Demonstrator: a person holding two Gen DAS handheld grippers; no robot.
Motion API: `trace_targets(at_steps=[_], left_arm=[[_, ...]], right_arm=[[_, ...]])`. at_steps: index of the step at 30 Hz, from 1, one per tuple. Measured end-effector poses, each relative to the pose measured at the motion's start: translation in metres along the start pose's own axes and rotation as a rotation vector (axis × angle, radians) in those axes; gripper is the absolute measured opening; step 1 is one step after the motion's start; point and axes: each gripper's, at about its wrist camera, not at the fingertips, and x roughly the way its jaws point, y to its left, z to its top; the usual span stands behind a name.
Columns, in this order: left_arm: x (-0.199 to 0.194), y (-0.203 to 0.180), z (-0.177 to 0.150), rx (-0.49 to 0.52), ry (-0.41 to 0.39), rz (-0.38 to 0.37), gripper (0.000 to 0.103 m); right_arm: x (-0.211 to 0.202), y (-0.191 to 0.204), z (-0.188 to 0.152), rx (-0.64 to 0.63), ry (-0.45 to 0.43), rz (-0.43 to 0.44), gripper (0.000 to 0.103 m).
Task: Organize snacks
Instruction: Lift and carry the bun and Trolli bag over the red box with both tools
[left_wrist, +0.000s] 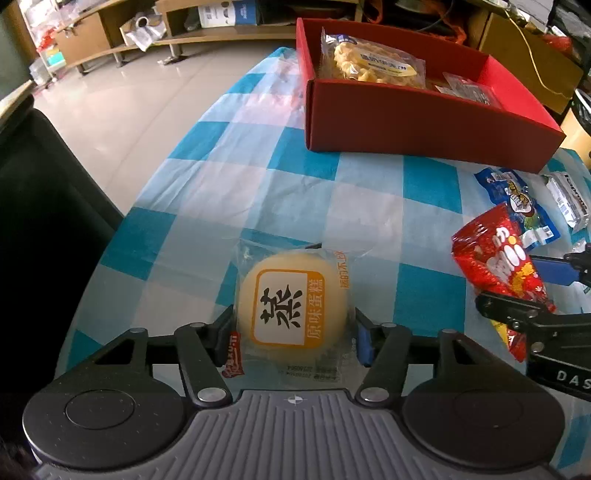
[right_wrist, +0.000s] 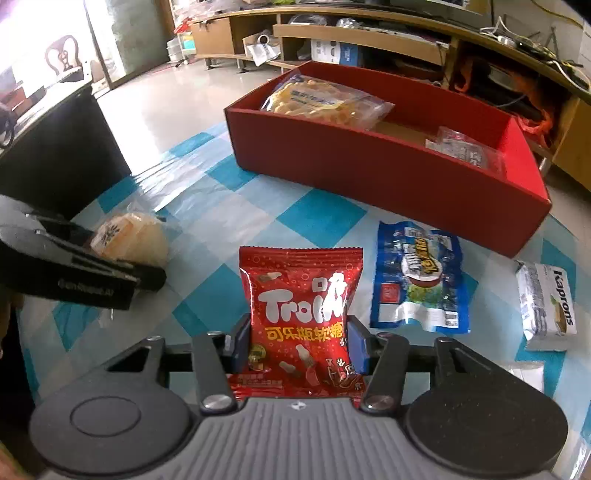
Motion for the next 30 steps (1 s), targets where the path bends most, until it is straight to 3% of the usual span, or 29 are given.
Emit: trace_targets(at_steps=[6,18,30], left_arm=[[-0.004,-0.007,0.001,-0.005,0.002,-0.029,0.065],[-0.038,-0.031,0.020,0.032,-0.096,-0.132,0.065],[-0.049,-0.063,0.079,0.074,-0.215,-0.150,0.065]], right_arm=[[-0.014,-0.010,0.003,0.036,-0.037,0.008,0.051],[-0.038,-0.032,0.018,0.102,-0.111,0.002,0.051],[-0.059,-0.073,0.051,0.206,-0.232,-0.050,0.051]])
